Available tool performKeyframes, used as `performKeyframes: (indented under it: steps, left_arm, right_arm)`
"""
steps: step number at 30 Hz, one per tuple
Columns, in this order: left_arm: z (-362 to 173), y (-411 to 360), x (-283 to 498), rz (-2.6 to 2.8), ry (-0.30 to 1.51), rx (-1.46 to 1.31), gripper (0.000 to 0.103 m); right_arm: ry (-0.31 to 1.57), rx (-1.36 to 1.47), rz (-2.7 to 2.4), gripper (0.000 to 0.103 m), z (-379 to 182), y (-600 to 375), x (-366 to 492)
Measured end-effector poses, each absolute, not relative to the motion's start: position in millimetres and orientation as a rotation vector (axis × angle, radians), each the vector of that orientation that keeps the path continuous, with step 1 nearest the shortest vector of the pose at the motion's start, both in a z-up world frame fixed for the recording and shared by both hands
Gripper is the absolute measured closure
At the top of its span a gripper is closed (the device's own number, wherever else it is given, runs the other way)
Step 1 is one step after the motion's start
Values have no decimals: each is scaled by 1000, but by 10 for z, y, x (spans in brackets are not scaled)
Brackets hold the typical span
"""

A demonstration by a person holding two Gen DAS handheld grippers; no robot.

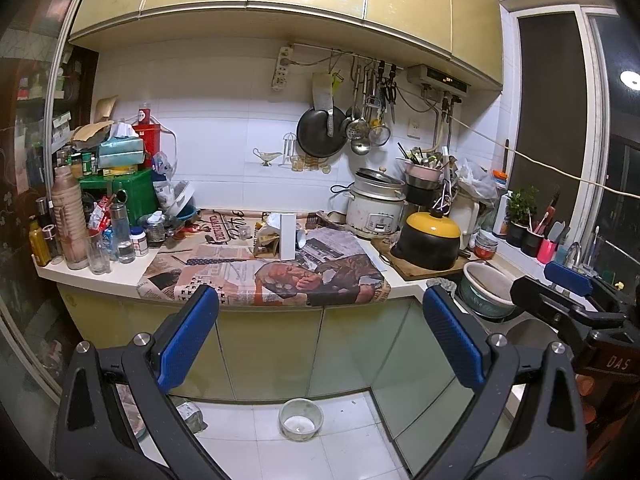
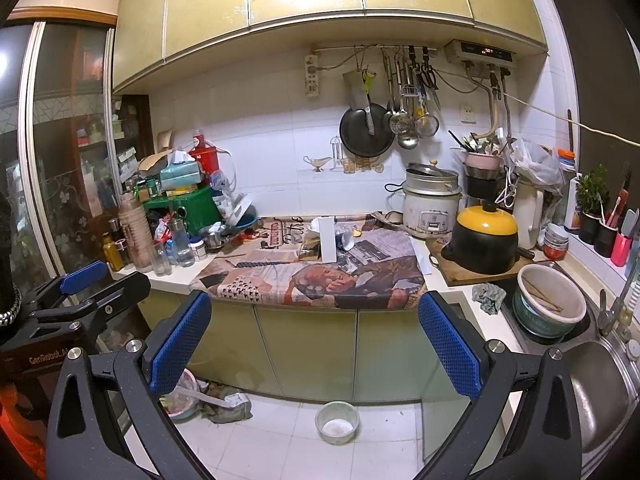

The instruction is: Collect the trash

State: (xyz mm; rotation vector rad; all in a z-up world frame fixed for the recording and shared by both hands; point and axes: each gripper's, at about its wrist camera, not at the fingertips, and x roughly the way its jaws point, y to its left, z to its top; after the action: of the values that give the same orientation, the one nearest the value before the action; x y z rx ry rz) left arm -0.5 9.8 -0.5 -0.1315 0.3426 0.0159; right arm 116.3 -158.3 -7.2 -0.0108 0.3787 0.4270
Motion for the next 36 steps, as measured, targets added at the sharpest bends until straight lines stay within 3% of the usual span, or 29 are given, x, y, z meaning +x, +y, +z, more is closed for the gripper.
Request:
performKeyframes:
  steps: [36]
  left_arm:
    - [-85,71,579,40,367,-133,0]
  right_arm:
    - [410,5,451,0,-151,-1548,1590]
